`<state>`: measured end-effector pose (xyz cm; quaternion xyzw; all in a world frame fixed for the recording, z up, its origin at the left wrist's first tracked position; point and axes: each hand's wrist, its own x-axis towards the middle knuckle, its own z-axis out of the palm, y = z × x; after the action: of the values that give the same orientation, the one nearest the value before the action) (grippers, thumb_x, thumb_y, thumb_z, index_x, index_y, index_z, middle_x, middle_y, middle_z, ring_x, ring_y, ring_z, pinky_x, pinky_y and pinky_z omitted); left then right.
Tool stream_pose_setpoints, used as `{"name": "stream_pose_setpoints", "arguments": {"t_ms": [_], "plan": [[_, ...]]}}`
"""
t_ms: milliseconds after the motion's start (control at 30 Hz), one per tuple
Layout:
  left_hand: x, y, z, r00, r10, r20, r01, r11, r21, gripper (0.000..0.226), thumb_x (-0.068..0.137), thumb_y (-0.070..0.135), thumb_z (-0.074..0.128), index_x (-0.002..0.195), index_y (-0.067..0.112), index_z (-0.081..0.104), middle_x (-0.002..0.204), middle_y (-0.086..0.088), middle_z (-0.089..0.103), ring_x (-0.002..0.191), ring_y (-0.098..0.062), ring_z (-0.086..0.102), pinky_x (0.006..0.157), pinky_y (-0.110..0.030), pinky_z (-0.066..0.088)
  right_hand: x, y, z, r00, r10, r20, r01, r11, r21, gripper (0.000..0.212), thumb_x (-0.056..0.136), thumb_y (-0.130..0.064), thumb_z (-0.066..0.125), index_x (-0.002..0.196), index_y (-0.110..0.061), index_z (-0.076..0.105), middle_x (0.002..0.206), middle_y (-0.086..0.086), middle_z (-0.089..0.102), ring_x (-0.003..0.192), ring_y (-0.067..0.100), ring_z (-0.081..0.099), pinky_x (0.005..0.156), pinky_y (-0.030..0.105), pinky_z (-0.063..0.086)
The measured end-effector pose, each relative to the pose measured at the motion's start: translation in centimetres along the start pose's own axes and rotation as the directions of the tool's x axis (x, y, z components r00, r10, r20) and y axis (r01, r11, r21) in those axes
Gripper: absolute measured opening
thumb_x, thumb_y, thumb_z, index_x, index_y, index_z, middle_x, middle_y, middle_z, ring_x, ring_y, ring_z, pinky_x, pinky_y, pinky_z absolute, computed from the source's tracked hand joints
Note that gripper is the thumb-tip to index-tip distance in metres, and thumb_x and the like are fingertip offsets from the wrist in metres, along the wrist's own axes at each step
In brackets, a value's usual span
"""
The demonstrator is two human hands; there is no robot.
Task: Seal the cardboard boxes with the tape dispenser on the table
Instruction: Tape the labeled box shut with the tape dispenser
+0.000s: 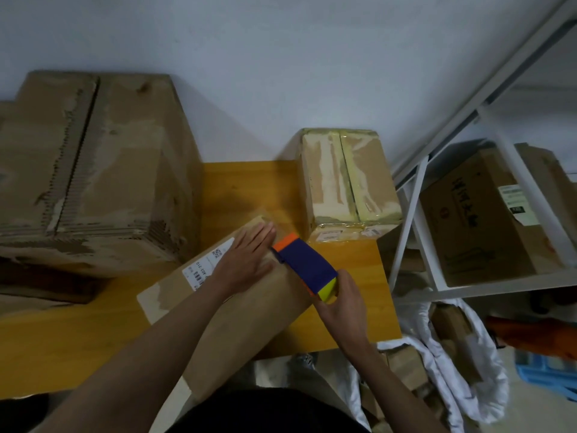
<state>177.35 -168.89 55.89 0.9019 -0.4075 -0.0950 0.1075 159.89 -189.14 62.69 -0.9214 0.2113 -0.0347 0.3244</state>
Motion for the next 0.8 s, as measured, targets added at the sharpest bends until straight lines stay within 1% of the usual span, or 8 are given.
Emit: {"name": "stream_pose_setpoints", "arguments": {"t_ms": [67, 167, 300, 433, 533, 633, 700, 800], "plan": [[-0.1, 0.1, -0.1, 1.000, -0.003, 0.001, 0.003, 1.000, 0.009, 0.078, 0.101, 0.063, 0.012, 0.161, 0.016, 0.002, 0.169, 0.001, -0.002, 0.155, -0.014, -0.009, 0.125, -0.038, -0.003, -0.5, 0.0, -0.7, 1.000, -0.017, -0.006, 0.017, 1.000, 0.000, 0.039, 0.083, -0.046, 0.074, 0.094, -0.027, 0.042, 0.085, -0.015, 0.043, 0.075, 0.009, 0.044, 0.054, 0.021, 0.029], [-0.1, 0.0, -0.1, 1.000, -0.006, 0.023, 0.005, 1.000, 0.024, 0.078, 0.100, 0.065, 0.007, 0.161, 0.017, 0.001, 0.169, 0.001, -0.006, 0.154, -0.013, -0.011, 0.126, -0.041, 0.000, -2.2, 2.7, -2.2, 0.999, 0.021, -0.041, -0.020, 0.999, 0.026, 0.043, 0.081, -0.038, 0.081, 0.095, -0.028, 0.042, 0.085, -0.013, 0.045, 0.073, 0.010, 0.047, 0.054, 0.024, 0.034], [0.2, 0.3, 0.1, 1.000, 0.021, 0.005, -0.021, 0.999, 0.043, 0.072, 0.103, 0.061, 0.012, 0.161, 0.020, 0.004, 0.169, -0.001, -0.002, 0.155, -0.017, -0.007, 0.125, -0.046, 0.004, -4.1, 5.4, -3.4, 0.999, 0.047, -0.019, -0.046, 0.998, 0.043, 0.047, 0.079, -0.034, 0.084, 0.095, -0.029, 0.040, 0.085, -0.011, 0.045, 0.074, 0.013, 0.048, 0.056, 0.032, 0.042], [0.3, 0.2, 0.1, 1.000, 0.021, 0.018, -0.022, 0.999, 0.045, 0.066, 0.103, 0.058, 0.012, 0.161, 0.029, -0.002, 0.169, -0.002, -0.006, 0.155, -0.019, -0.011, 0.124, -0.049, 0.003, -3.6, 4.3, -3.3, 0.998, 0.028, -0.057, -0.023, 0.996, 0.087, 0.047, 0.080, -0.033, 0.085, 0.092, -0.026, 0.041, 0.082, -0.017, 0.038, 0.073, 0.007, 0.042, 0.057, 0.022, 0.034], [0.3, 0.3, 0.1, 0.999, 0.022, 0.029, -0.023, 0.998, 0.061, 0.063, 0.104, 0.055, 0.016, 0.160, 0.033, -0.005, 0.169, -0.003, -0.010, 0.155, -0.020, -0.013, 0.123, -0.050, 0.001, -3.8, 4.8, -3.2, 0.999, 0.013, -0.033, -0.011, 0.999, 0.053, 0.045, 0.080, -0.034, 0.084, 0.095, -0.024, 0.043, 0.085, -0.013, 0.041, 0.075, 0.009, 0.044, 0.057, 0.025, 0.036], [0.2, 0.6, -0.2, 0.999, 0.017, 0.033, -0.020, 0.996, 0.081, 0.063, 0.104, 0.055, 0.014, 0.161, 0.033, 0.001, 0.169, -0.005, -0.009, 0.154, -0.021, -0.013, 0.123, -0.050, -0.001, -4.0, 5.2, -2.8, 1.000, 0.031, -0.006, -0.030, 0.998, 0.046, 0.044, 0.079, -0.035, 0.082, 0.098, -0.025, 0.044, 0.090, -0.009, 0.046, 0.078, 0.013, 0.048, 0.057, 0.031, 0.043], [0.3, 0.7, -0.4, 0.999, 0.008, 0.044, -0.013, 0.994, 0.108, 0.068, 0.102, 0.061, 0.015, 0.161, 0.030, 0.006, 0.169, -0.007, -0.007, 0.155, -0.024, -0.011, 0.123, -0.052, 0.002, -4.0, 5.2, -2.7, 0.999, 0.036, -0.001, -0.036, 0.999, 0.037, 0.045, 0.079, -0.034, 0.083, 0.098, -0.025, 0.044, 0.091, -0.008, 0.047, 0.080, 0.013, 0.048, 0.057, 0.029, 0.042], [0.3, 1.0, -0.5, 0.998, 0.001, 0.070, -0.012, 0.986, 0.165, 0.083, 0.095, 0.075, 0.019, 0.161, 0.024, 0.017, 0.168, -0.012, 0.005, 0.155, -0.030, 0.001, 0.121, -0.059, 0.012, -3.8, 5.2, -2.9, 0.999, 0.034, 0.002, -0.034, 0.999, 0.012, 0.045, 0.079, -0.035, 0.083, 0.099, -0.026, 0.043, 0.092, -0.010, 0.046, 0.080, 0.010, 0.047, 0.056, 0.021, 0.035]]}}
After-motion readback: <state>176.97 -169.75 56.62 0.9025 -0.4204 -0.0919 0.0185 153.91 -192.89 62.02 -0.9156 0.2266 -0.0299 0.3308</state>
